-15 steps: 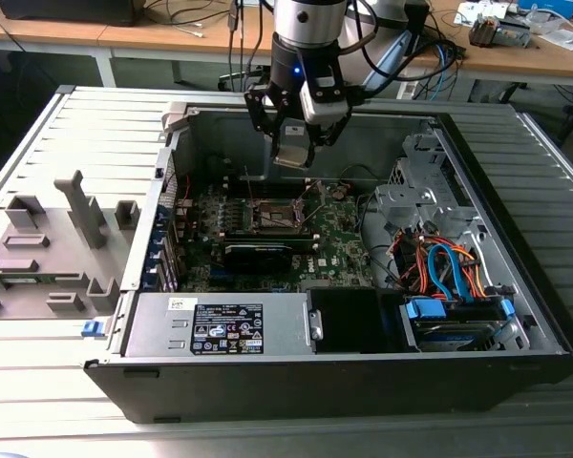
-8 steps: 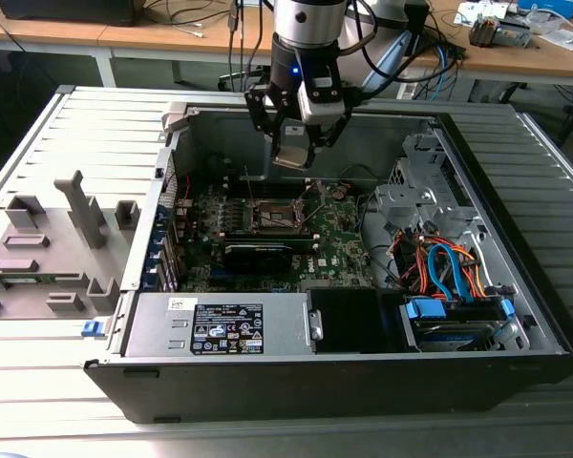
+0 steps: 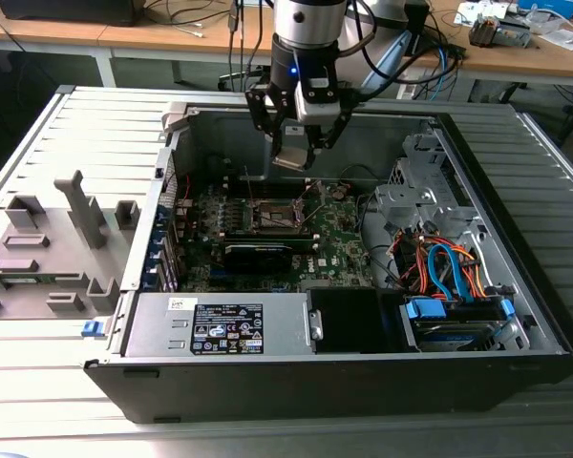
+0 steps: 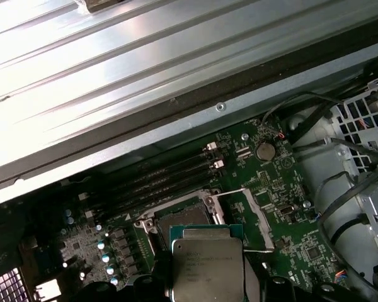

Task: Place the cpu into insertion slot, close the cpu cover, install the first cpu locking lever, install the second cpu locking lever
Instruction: 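Place the cpu into insertion slot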

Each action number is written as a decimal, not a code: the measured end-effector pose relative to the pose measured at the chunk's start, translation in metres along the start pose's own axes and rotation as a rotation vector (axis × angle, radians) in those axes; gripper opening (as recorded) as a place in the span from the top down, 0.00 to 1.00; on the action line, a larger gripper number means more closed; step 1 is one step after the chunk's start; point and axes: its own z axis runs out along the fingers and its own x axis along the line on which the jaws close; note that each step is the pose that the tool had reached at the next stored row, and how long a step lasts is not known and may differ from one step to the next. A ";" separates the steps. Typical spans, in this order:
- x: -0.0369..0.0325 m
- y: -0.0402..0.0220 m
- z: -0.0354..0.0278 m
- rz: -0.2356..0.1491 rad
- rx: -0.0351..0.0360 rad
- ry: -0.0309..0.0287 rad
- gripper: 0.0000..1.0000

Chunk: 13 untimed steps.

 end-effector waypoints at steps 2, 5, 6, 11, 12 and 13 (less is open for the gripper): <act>0.0000 0.0000 0.0002 0.017 0.0015 -0.0011 0.45; 0.0000 0.0000 0.0004 0.039 0.0045 -0.0027 0.45; 0.0000 0.0000 0.0006 0.051 0.0069 -0.0041 0.45; 0.0000 0.0000 0.0009 0.084 0.0132 -0.0073 0.45; 0.0000 0.0000 0.0011 0.088 0.0137 -0.0077 0.45; 0.0000 0.0000 0.0012 0.095 0.0153 -0.0086 0.45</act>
